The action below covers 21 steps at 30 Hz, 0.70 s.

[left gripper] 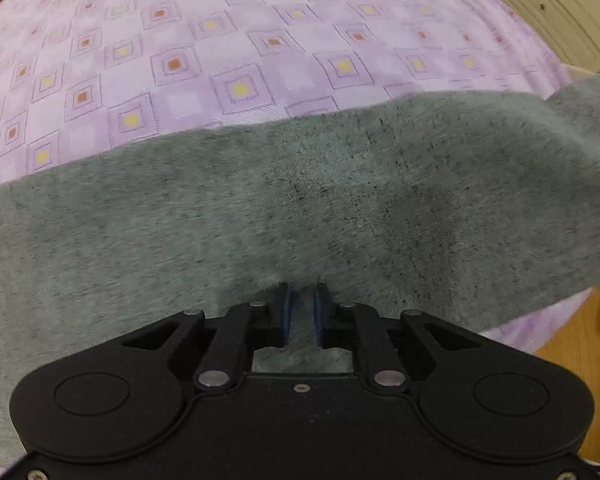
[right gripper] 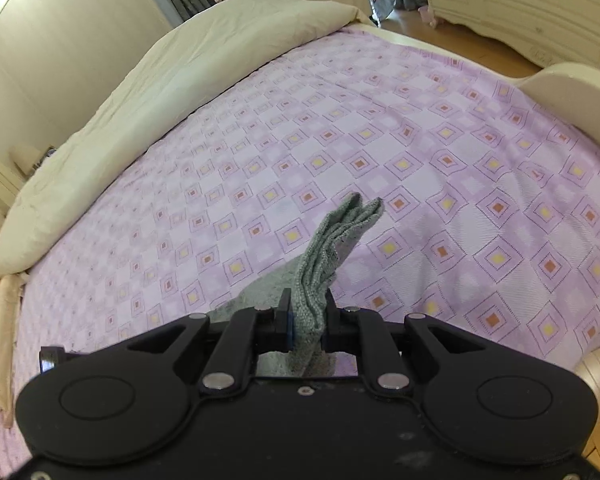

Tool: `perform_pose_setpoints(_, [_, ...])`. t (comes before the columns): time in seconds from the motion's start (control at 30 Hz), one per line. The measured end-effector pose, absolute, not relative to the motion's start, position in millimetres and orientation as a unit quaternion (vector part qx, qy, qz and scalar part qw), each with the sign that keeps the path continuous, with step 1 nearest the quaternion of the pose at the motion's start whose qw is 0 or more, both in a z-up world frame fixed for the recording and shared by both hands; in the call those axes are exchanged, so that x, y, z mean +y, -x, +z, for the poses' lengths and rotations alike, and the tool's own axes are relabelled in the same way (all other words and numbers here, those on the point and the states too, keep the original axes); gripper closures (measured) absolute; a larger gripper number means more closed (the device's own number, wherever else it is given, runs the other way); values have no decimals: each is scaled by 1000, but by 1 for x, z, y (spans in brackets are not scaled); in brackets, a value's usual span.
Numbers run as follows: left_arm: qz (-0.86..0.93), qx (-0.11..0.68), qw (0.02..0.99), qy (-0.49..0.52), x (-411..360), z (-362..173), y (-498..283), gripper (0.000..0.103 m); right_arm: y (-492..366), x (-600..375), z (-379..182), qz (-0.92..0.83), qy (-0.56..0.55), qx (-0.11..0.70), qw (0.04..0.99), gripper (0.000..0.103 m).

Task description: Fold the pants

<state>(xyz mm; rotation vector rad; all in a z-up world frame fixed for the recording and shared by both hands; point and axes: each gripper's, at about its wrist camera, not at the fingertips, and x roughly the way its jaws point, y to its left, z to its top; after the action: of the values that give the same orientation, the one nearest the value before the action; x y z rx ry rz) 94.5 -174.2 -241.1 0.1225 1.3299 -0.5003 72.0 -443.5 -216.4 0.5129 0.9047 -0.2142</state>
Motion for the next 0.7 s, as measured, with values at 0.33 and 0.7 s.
perform_pose_setpoints(0.33, [-171, 575, 800, -24, -6, -203, -111, 83, -81, -286, -172, -24, -151, 408, 900, 90])
perform_pose_setpoints(0.7, [-58, 582, 810, -26, 150, -214, -109, 84, -107, -66, -296, 91, -55, 500, 859, 80])
